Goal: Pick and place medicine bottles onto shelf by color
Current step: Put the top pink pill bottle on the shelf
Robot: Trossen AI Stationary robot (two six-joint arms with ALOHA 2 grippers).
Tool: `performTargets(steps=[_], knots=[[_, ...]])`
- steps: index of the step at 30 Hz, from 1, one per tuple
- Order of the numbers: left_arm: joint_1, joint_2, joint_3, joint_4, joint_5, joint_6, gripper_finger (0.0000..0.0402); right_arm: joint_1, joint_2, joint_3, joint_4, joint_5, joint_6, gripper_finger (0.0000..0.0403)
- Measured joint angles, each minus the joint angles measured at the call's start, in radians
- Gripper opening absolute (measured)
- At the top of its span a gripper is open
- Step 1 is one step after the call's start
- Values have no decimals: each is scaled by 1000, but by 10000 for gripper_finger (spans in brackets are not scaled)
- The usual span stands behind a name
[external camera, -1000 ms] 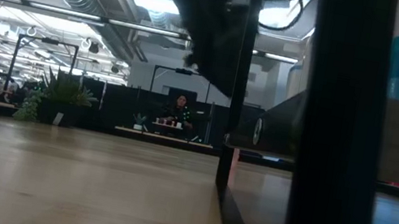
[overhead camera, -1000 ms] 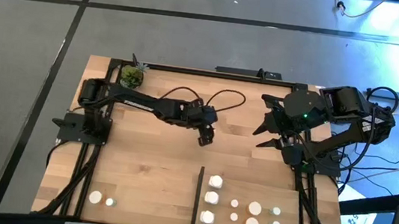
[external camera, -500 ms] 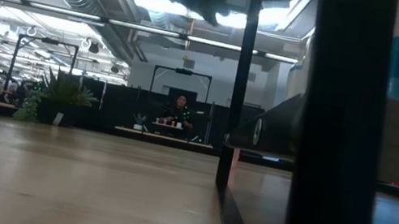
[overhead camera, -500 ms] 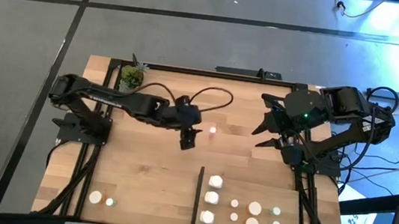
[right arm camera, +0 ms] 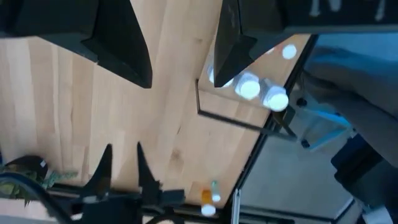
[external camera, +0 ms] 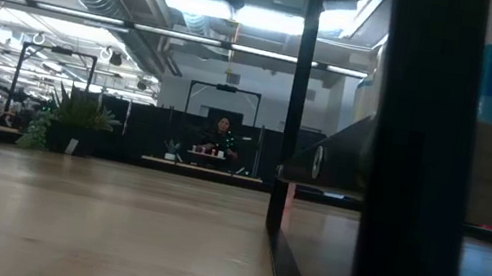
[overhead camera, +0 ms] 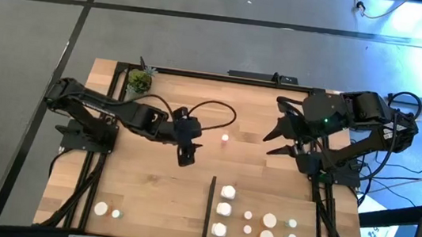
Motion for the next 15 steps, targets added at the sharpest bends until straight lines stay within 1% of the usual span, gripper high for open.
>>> performTargets(steps=[4,10,15], knots=[[-29,0,0,-1,-16,-36,210,0,0,0,3,0,54,174],[-64,-17,1,2,-66,-59,210,-14,40,0,-18,8,111,174],[-83,-38,1,-9,-108,-84,210,-26,79,0,14,9,69,174]])
